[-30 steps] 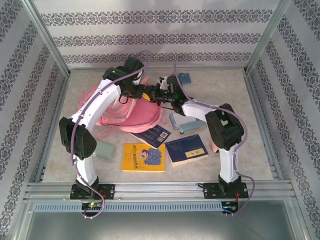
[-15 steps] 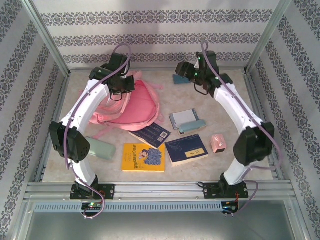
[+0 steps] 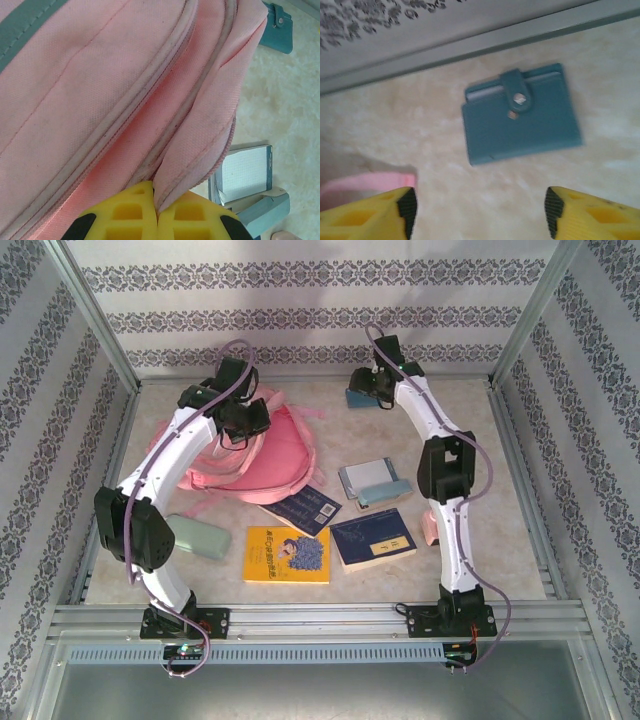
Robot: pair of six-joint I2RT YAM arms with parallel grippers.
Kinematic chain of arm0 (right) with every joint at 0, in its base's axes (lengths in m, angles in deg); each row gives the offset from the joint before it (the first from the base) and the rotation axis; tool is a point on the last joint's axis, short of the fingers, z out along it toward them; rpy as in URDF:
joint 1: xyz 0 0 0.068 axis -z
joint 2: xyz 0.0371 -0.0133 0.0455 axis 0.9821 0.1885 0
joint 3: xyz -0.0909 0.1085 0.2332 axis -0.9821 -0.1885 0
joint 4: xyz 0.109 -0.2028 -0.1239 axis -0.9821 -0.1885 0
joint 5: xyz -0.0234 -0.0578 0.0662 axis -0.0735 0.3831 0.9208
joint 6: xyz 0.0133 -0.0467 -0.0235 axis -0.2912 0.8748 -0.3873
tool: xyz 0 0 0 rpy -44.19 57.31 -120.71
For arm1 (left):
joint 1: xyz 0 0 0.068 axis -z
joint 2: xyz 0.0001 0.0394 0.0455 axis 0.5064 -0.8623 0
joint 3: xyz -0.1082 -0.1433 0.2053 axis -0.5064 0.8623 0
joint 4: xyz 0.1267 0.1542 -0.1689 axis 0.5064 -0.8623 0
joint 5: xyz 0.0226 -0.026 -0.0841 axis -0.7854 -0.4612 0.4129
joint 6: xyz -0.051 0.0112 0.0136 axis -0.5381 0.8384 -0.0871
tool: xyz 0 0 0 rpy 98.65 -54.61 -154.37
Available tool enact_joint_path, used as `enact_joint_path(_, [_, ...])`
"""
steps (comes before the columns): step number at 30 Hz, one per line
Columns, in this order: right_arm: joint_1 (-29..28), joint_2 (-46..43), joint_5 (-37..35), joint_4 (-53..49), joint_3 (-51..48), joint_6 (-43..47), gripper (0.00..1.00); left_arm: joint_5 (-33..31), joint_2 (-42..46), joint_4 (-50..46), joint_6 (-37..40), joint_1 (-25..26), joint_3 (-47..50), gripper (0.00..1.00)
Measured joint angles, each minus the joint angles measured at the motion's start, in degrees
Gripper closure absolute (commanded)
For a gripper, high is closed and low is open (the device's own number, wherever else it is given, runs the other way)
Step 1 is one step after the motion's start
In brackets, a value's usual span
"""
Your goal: Pack the student bag
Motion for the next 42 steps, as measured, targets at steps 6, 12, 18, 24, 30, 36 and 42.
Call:
enact_joint_path(6, [1.42, 13.29, 9.81, 5.79, 13.0, -9.33, 0.39, 1.18, 0.0, 0.24, -0.35, -0.13, 0.42, 1.0])
enact_joint_path(12, [2.43, 19.43, 14.47, 10.21, 15.74, -18.27, 0.43, 2.19, 0.0, 0.37, -0.35, -0.55, 0.59, 1.0])
enact_joint_path(18, [3.34, 17.25, 15.61, 11.13, 11.32, -20.63, 0.43, 2.56, 0.17, 0.37, -0.33, -0.74, 0.59, 1.0])
enact_joint_path(24, [4.7, 5.73, 13.53, 8.39, -5.9, -19.34, 0.42, 2.51, 0.83, 0.39, -0.35, -0.76, 0.83, 1.0])
enact_joint_path(30, [6.49, -6.84, 10.43, 4.33, -24.04, -14.97, 0.41, 2.54, 2.71, 0.39, -1.36, -0.81, 2.58, 1.0])
enact_joint_path(36, [7.34, -16.37, 3.93, -3.56, -31.17, -8.81, 0.42, 2.54, 4.2, 0.42, -1.73, -1.03, 3.96, 1.0])
enact_joint_path(42, [7.45, -21.49, -3.02, -8.63, -30.45, -12.52, 0.49, 2.49, 6.21, 0.39, -2.1, -1.11, 5.6, 1.0])
